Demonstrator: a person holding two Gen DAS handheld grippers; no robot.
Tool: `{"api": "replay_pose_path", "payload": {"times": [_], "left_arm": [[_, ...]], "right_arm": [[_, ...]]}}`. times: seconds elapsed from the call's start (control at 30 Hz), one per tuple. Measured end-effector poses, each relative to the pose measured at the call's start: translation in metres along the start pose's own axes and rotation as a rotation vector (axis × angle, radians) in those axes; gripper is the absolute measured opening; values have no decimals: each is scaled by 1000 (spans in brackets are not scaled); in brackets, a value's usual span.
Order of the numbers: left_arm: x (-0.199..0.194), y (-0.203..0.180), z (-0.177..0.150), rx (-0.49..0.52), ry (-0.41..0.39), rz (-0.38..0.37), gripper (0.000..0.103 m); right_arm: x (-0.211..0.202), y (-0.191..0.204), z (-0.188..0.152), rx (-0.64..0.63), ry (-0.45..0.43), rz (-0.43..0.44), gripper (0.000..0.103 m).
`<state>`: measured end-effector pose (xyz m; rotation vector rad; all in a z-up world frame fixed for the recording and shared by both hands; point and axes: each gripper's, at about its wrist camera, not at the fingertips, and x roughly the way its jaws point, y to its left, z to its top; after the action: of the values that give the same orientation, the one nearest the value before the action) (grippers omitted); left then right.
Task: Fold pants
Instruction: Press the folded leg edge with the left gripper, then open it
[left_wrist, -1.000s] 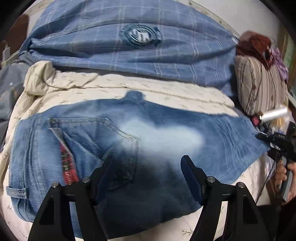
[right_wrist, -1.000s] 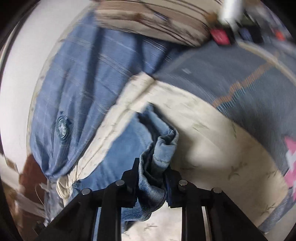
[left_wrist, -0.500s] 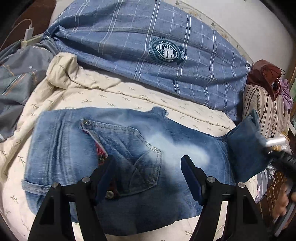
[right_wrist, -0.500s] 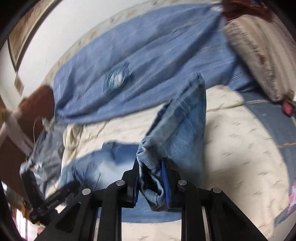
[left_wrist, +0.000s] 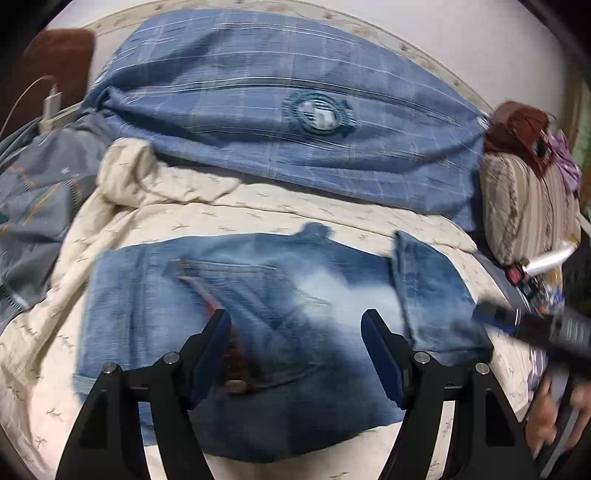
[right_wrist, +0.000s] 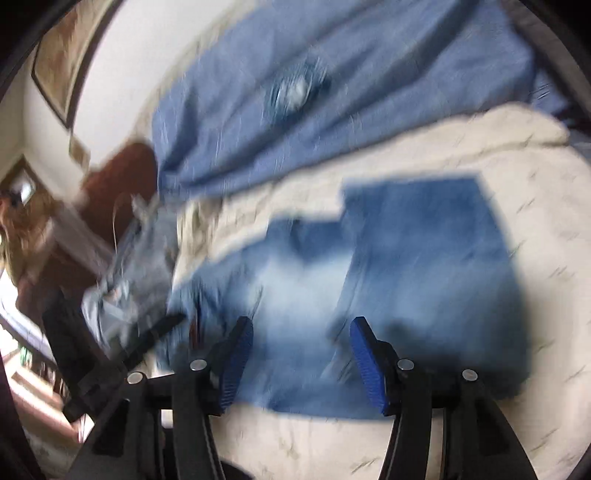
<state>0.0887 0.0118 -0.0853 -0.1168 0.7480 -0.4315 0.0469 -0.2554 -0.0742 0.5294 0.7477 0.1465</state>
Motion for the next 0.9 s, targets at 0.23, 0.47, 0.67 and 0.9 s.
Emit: {"api": "replay_pose_path", "payload": {"times": [0.23, 0.47, 0.67, 0.9], "left_arm": [[35, -53, 3, -2, 116, -175, 74], [100, -87, -1, -45, 309, -298, 72], [105, -118, -16, 125, 311, -346, 40], [89, -123, -21, 165, 319, -426, 21]], "right_arm": [[-4, -49, 36, 84, -92, -111, 53], [1, -99, 59, 215, -100, -61, 41], [14, -99, 72, 183, -53, -50, 39], [46, -81, 72, 109, 87, -25, 39]]}}
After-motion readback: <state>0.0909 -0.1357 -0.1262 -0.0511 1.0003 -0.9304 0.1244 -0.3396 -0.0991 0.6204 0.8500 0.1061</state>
